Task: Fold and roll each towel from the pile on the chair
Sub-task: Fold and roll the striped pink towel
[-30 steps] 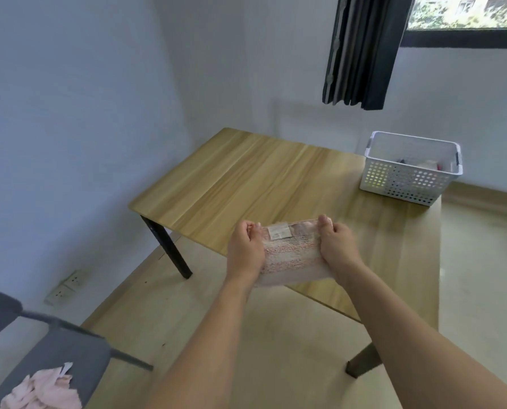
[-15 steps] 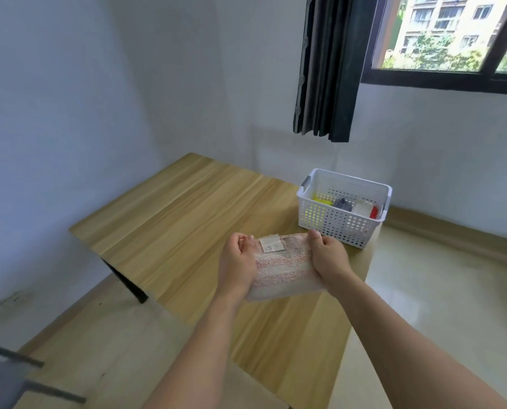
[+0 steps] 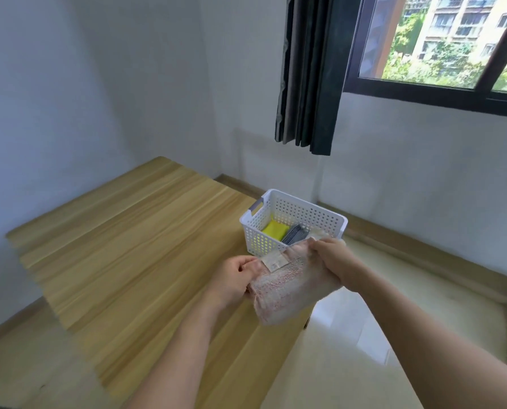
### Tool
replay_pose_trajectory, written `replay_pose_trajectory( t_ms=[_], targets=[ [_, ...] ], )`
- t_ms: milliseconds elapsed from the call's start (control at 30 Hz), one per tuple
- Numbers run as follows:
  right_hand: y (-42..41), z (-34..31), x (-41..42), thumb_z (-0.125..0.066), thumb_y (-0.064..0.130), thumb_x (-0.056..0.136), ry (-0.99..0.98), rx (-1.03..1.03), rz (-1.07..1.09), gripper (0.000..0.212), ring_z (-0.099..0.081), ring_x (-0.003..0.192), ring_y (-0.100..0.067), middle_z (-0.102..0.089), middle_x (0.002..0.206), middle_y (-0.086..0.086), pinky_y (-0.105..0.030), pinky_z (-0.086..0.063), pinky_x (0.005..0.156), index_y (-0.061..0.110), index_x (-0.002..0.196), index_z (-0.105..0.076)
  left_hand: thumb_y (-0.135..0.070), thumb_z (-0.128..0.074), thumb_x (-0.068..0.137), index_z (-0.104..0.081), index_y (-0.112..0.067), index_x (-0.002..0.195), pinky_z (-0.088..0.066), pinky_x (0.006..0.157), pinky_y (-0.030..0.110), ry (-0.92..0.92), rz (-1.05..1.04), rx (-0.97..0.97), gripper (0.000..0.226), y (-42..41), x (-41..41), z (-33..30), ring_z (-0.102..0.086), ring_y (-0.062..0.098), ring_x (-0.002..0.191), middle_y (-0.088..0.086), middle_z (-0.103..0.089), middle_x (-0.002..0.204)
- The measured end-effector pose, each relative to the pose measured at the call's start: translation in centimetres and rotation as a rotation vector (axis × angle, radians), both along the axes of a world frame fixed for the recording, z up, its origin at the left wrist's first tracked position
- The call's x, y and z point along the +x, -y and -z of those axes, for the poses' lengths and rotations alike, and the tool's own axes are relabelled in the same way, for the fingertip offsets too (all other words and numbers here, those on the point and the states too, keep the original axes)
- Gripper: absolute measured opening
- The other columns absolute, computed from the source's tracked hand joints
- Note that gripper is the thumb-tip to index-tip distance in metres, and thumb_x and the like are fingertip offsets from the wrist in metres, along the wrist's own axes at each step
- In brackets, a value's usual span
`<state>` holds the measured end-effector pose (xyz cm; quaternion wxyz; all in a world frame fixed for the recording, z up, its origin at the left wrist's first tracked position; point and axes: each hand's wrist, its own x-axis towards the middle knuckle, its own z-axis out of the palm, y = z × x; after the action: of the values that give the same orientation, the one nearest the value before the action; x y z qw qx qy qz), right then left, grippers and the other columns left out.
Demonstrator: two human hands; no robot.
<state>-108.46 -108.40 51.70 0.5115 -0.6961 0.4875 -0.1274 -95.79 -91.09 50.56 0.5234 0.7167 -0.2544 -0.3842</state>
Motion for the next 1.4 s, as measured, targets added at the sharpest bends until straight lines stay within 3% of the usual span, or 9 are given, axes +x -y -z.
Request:
replay_pose_trajectory(
  t_ms=[200,367,567,733,867,1000,1133,1233,1400],
  targets=[
    [8.7,-3.3,3.7,-0.04,0.035,0.1,-0.07,-0.222,-0.243,0.028,-0.05,0.078,-0.019,-0.057,0.085,-0.003,-0.033,-0.04,0.073,0.014,0.095,-0.058,-0.01,-0.056,0.095,-0.065,-0.001,0.104,-0.056,0.065,0.028,0.123,0.189,0.115,0.015,7.2,3.9,-3.5,-0.064,0.017,0.072,0.008,-0.066,0.085],
    [17.1,-4.0,8.8,-0.039,0.024,0.1,-0.047,-0.372,-0.243,0.026,-0.048,0.091,-0.022,-0.056,0.105,-0.005,-0.03,-0.037,0.077,0.012,0.115,-0.056,-0.013,-0.05,0.094,-0.056,-0.012,0.082,-0.055,0.073,0.04,0.28,-0.011,0.216,0.013,16.6,7.2,-3.9,-0.059,0.023,0.07,0.007,-0.06,0.077],
    [24.3,1.1,15.4,-0.04,0.011,0.093,-0.15,-0.426,-0.404,0.029,-0.053,0.11,-0.029,-0.06,0.118,-0.012,-0.03,-0.04,0.082,0.008,0.115,-0.058,-0.01,-0.04,0.091,-0.056,-0.006,0.1,-0.049,0.07,0.041,0.49,-0.044,0.664,0.02,25.2,10.1,-0.7,-0.063,0.036,0.104,0.023,-0.063,0.109],
    [25.8,8.4,18.8,-0.035,0.008,0.09,-0.217,-0.333,-0.51,0.026,-0.055,0.092,-0.028,-0.062,0.105,-0.011,-0.03,-0.039,0.068,0.006,0.103,-0.058,-0.009,-0.041,0.092,-0.061,-0.008,0.108,-0.046,0.076,0.033,0.65,0.074,1.007,0.025,28.6,12.3,3.9,-0.061,0.027,0.103,0.011,-0.063,0.119],
    [26.2,13.6,20.9,-0.034,0.011,0.093,-0.248,-0.315,-0.564,0.015,-0.052,0.082,-0.026,-0.062,0.099,-0.01,-0.03,-0.036,0.064,0.013,0.089,-0.048,-0.009,-0.04,0.094,-0.062,-0.018,0.103,-0.04,0.069,0.027,0.677,0.17,1.203,0.025,30.4,13.5,7.4,-0.058,0.017,0.087,-0.003,-0.062,0.092],
    [25.4,16.8,22.9,-0.036,0.01,0.093,-0.22,-0.294,-0.561,0.018,-0.058,0.093,-0.026,-0.064,0.105,-0.01,-0.03,-0.041,0.071,0.012,0.098,-0.054,-0.009,-0.049,0.092,-0.068,-0.023,0.097,-0.033,0.053,0.021,0.712,0.255,1.366,0.025,30.9,14.6,10.0,-0.056,0.012,0.074,-0.01,-0.052,0.068],
    [24.6,19.1,23.4,-0.037,0.011,0.092,-0.205,-0.235,-0.525,0.02,-0.059,0.096,-0.027,-0.061,0.104,-0.007,-0.035,-0.046,0.077,0.014,0.104,-0.053,-0.012,-0.05,0.09,-0.057,-0.013,0.12,-0.042,0.073,0.025,0.904,0.302,1.407,0.031,30.7,14.2,11.8,-0.059,0.02,0.106,-0.001,-0.064,0.11],
    [24.4,20.1,23.6,-0.037,0.016,0.091,-0.154,-0.185,-0.527,0.022,-0.058,0.1,-0.023,-0.06,0.109,-0.002,-0.032,-0.044,0.079,0.018,0.106,-0.054,-0.016,-0.045,0.092,-0.037,-0.007,0.132,-0.041,0.093,0.033,1.028,0.299,1.339,0.042,30.7,12.6,13.2,-0.044,0.03,0.119,0.012,-0.045,0.131],
    [24.5,21.3,24.2,-0.037,0.018,0.096,-0.173,-0.237,-0.53,0.024,-0.056,0.108,-0.027,-0.059,0.116,-0.008,-0.033,-0.041,0.082,0.011,0.112,-0.054,-0.02,-0.043,0.092,-0.032,-0.002,0.139,-0.037,0.104,0.043,0.854,0.535,1.375,0.052,31.1,12.4,15.2,-0.038,0.034,0.127,0.017,-0.038,0.139]
  ],
)
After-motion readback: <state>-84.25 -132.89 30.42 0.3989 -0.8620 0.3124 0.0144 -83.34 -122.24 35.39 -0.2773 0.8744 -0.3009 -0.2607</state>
